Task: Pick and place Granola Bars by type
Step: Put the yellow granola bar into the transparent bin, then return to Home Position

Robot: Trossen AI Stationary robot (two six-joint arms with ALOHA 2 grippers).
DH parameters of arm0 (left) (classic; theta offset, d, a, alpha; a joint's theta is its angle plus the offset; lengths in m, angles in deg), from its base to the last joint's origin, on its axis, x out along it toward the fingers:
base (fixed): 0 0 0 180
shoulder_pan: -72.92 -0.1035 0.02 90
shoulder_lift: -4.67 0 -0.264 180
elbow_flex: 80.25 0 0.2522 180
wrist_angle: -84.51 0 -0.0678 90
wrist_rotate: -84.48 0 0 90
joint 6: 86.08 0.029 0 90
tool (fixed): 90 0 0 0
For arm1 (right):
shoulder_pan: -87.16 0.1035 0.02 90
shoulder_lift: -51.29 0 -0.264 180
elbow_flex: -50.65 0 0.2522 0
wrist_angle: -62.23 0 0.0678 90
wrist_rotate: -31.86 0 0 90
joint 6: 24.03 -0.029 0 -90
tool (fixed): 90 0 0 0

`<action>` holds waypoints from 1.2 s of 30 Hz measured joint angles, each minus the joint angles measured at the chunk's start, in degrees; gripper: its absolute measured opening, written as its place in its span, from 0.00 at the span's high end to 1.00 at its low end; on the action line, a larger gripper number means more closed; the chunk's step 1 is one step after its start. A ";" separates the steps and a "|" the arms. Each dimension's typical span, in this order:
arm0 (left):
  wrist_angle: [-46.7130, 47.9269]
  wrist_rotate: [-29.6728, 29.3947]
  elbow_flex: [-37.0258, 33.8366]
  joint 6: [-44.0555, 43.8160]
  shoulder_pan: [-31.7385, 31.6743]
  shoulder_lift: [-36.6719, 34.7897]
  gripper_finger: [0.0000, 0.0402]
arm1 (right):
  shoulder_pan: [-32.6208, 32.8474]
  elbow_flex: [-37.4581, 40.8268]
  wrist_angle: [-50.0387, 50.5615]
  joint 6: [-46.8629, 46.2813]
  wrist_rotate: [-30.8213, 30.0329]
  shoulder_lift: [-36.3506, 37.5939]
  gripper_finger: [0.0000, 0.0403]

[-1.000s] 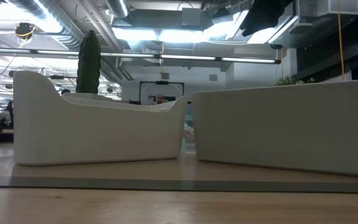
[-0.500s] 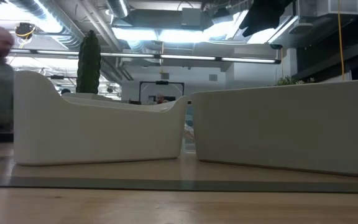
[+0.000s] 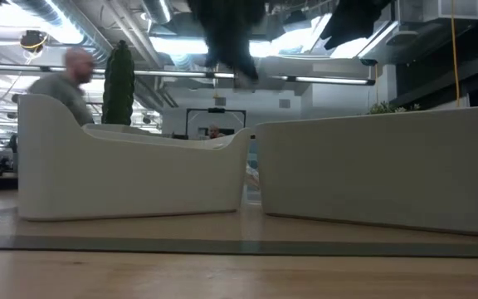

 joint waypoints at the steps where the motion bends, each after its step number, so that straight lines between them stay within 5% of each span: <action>1: 0.07 0.68 -0.03 0.00 -0.78 1.91 0.96 | 0.00 0.00 0.27 -0.05 -0.02 0.00 0.34; 13: -0.60 5.35 -0.02 -2.55 -4.15 9.46 0.92 | 0.02 -0.01 0.55 4.29 4.55 0.00 0.34; 23: 0.29 6.83 0.35 -8.25 -4.23 8.77 0.51 | 0.00 -0.02 0.55 9.78 4.59 0.00 0.34; 28: 0.88 11.65 2.91 -11.49 -4.33 4.46 0.40 | 0.00 -0.01 0.54 10.68 4.59 0.01 0.34; 36: 0.15 23.59 6.47 -15.98 -4.28 -8.45 0.39 | -0.02 -0.01 0.47 10.72 4.72 0.00 0.34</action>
